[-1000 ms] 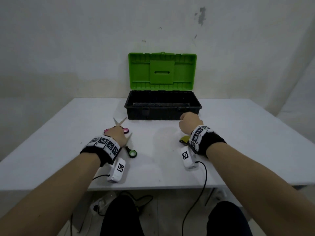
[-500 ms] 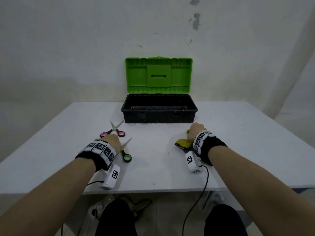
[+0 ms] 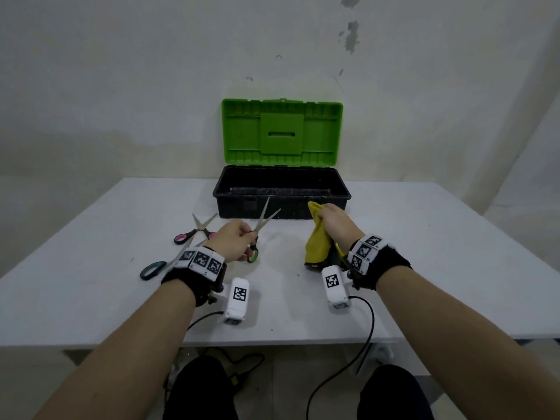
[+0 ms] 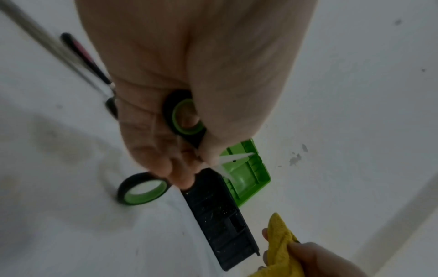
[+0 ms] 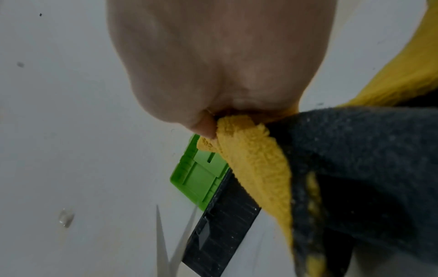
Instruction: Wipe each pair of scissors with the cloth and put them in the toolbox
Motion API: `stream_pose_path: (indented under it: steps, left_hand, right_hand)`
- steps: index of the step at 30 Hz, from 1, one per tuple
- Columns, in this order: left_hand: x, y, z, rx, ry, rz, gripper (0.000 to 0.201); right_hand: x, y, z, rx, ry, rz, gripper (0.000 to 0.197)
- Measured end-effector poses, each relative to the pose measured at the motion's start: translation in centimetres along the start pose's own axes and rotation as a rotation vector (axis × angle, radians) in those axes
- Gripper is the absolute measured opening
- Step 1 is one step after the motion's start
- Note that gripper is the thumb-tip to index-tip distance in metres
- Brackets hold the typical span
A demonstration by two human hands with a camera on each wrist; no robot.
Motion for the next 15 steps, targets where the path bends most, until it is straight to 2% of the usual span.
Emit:
stream_pose_path:
  steps: [2,4,8,12,15]
  left_hand:
    - [-0.1,0.9,0.3,0.019,0.033,-0.09,0.008]
    - [-0.3,1.8,0.5,0.005,0.019,-0.177,0.008]
    - [-0.2,3.1,1.6,-0.027,-0.018,-0.293,0.007]
    - [0.5,4.4,2.5,-0.086,-0.011,-0.309,0.006]
    - [1.1,5.3,2.9,-0.152,-0.011,-0.343,0.007]
  right_hand:
    - [0.6,-0.2,-0.1,0.003,0.008,0.019,0.022]
    - [1.1,-0.7,0.1,0.019,-0.054,-0.1,0.026]
    - [1.2,-1.0,0.3,-0.018,-0.22,-0.164,0.005]
    - [1.0,-0.9,0.0,-0.09,-0.27,-0.107,0.008]
    - [0.6,-0.8,-0.5,-0.113,-0.211,-0.107,0.015]
Point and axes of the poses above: each hand's wrist, its own z-axis towards the middle knuckle, its own y-axis out of the palm, x = y × z, the point moved 6 cm from there along z, towards the middle knuckle, and after that the axes turned 1 degree about z, right-handed, at the moved point
